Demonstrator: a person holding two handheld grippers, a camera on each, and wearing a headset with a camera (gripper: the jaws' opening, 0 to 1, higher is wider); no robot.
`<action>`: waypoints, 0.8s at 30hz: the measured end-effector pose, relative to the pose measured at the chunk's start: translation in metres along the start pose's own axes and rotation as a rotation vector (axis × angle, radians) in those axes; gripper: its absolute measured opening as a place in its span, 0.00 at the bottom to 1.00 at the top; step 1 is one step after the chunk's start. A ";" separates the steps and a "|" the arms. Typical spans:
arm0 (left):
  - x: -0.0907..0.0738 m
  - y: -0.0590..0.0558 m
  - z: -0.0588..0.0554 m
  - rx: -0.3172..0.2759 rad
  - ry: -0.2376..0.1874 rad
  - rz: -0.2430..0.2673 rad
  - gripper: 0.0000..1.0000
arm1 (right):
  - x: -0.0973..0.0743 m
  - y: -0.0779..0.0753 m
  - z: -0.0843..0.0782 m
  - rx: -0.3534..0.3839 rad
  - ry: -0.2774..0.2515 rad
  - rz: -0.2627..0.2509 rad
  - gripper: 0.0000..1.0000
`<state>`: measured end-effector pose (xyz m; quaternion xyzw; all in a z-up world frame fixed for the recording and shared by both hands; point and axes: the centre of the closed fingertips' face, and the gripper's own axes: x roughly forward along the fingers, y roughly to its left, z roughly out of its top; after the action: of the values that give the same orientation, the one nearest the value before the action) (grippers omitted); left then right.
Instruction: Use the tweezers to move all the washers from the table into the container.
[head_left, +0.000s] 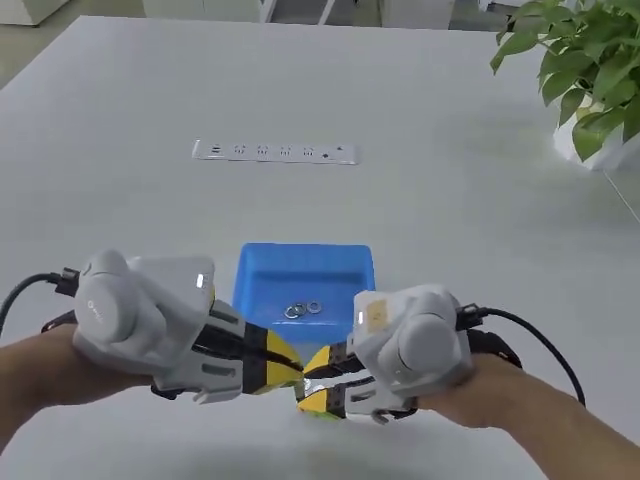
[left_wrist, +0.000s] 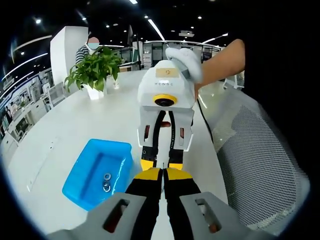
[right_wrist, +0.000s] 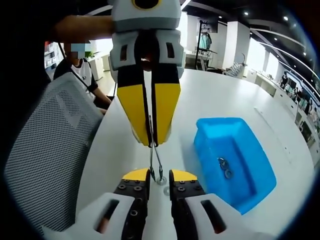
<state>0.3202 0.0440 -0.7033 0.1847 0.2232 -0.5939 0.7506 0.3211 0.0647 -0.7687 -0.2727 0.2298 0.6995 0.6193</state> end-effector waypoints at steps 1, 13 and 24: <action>0.000 0.000 0.000 0.002 0.001 -0.001 0.05 | 0.000 0.000 0.001 -0.002 0.000 0.002 0.15; 0.000 -0.001 0.001 0.003 0.006 -0.009 0.05 | 0.004 0.005 -0.001 -0.028 0.017 0.020 0.10; 0.003 -0.003 0.004 0.001 0.016 -0.022 0.05 | 0.004 0.005 -0.002 -0.032 0.013 0.006 0.08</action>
<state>0.3183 0.0391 -0.7013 0.1874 0.2307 -0.6007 0.7421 0.3163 0.0657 -0.7730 -0.2865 0.2231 0.7032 0.6114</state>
